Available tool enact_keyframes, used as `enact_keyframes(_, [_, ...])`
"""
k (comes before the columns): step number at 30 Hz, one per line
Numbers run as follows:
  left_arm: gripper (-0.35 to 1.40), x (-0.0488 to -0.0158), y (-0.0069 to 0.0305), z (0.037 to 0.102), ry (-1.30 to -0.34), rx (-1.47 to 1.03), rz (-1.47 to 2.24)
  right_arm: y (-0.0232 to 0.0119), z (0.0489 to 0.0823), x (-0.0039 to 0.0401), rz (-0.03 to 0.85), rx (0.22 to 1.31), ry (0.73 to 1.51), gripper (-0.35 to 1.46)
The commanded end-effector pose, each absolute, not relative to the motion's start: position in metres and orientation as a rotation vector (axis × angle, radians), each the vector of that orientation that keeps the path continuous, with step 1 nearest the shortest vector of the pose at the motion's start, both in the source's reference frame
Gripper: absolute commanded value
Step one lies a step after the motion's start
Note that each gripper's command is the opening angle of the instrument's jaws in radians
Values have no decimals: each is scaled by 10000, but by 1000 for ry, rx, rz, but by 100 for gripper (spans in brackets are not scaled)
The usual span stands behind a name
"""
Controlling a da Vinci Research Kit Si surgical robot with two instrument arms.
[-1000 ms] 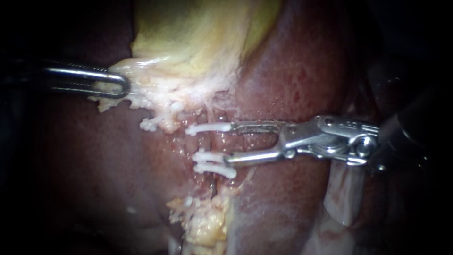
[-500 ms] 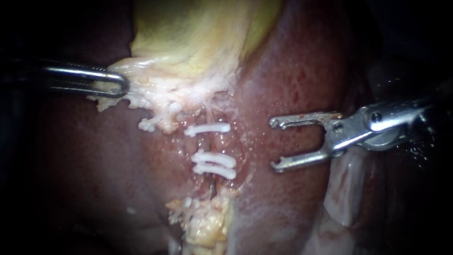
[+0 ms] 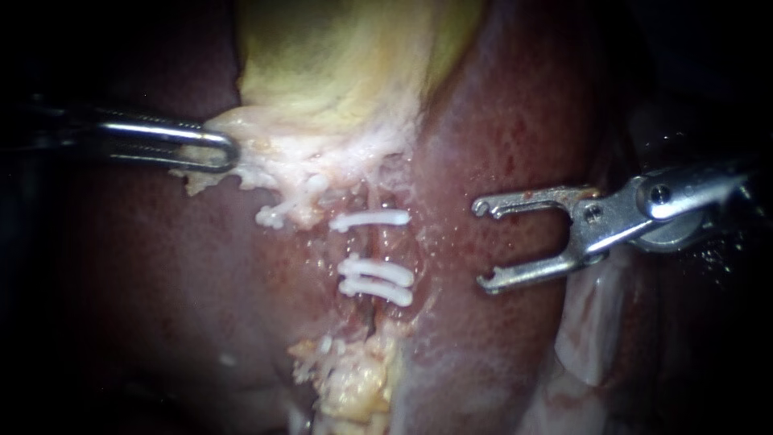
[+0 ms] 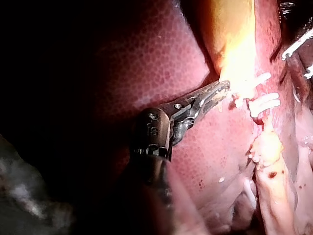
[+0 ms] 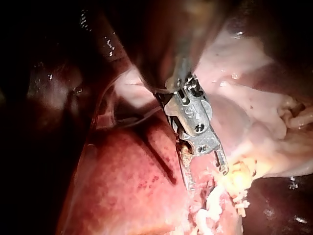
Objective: Going back third clip right tube
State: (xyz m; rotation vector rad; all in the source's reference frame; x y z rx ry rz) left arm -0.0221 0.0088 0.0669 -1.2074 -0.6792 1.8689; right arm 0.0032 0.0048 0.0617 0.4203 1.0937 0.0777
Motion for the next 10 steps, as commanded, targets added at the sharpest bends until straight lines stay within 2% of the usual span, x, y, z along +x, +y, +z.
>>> enact_keyframes(1, [-35, -223, 86, 671, -680, -1207, 1872, 47, 617, 31, 78, 420, 1094, 50])
enact_keyframes(10, [-35, -229, 84, 675, -683, -1209, 1874, 47, 617, 31, 77, 421, 1094, 50])
